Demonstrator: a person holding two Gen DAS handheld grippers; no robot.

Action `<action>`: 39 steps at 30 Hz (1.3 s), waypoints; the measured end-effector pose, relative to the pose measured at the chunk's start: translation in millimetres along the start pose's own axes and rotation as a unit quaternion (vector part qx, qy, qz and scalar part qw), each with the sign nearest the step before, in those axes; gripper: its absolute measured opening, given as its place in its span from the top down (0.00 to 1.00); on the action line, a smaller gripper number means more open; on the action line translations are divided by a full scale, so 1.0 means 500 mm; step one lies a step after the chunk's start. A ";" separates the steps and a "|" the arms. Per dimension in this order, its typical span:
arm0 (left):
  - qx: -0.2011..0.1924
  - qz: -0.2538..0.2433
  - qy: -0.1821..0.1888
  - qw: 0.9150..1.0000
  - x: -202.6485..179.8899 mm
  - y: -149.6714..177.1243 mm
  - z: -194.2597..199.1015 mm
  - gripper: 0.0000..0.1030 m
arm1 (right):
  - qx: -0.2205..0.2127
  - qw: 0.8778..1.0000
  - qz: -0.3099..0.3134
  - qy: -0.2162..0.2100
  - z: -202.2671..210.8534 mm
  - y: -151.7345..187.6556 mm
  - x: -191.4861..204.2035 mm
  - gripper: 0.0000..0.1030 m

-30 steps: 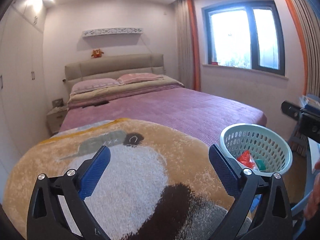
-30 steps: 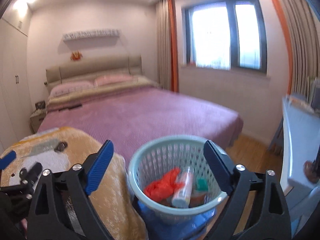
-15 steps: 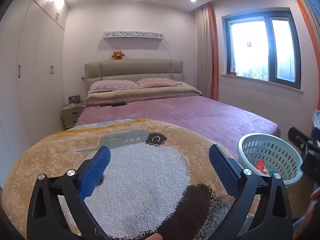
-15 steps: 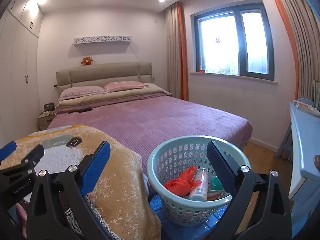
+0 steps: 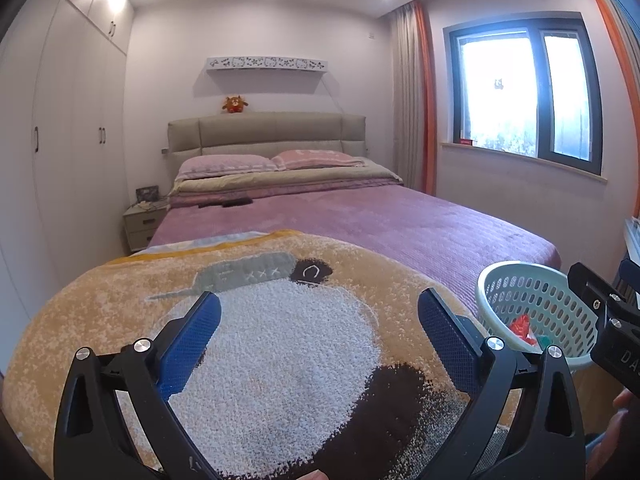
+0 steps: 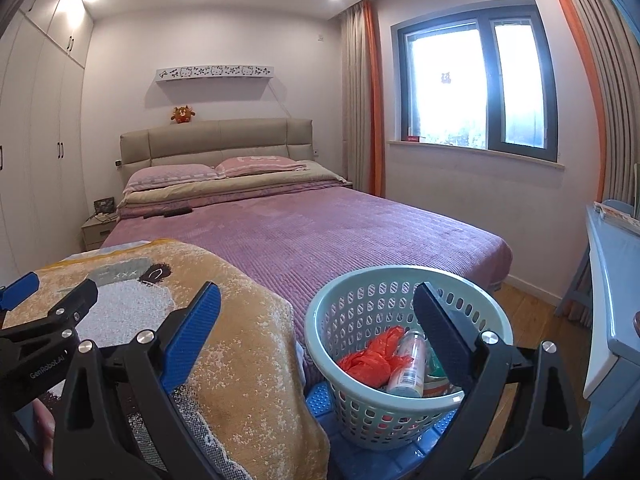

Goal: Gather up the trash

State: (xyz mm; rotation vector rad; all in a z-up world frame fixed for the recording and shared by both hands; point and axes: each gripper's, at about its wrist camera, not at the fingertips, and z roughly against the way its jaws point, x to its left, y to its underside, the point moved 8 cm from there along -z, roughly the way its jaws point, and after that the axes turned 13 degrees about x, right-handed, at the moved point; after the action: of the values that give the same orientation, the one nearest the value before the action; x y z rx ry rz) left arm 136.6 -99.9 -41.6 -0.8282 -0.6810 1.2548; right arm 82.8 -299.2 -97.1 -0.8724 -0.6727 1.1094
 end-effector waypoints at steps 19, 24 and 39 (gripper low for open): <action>0.005 0.001 -0.006 1.000 0.002 0.003 -0.004 0.07 | 0.011 1.000 0.004 -0.008 -0.009 0.006 0.013 0.10; 0.007 0.003 -0.007 1.000 0.003 0.002 -0.005 0.07 | 0.016 1.000 -0.001 -0.011 -0.014 0.009 0.009 0.10; 0.012 0.005 -0.010 1.000 0.005 0.005 -0.006 0.07 | 0.017 1.000 -0.001 -0.012 -0.014 0.011 0.009 0.10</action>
State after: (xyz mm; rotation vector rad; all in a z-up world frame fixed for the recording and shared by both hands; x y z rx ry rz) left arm 138.2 -97.9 -45.1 -0.8004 -0.6771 1.2788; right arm 87.5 -295.5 -105.0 -0.8312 -0.6732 1.1283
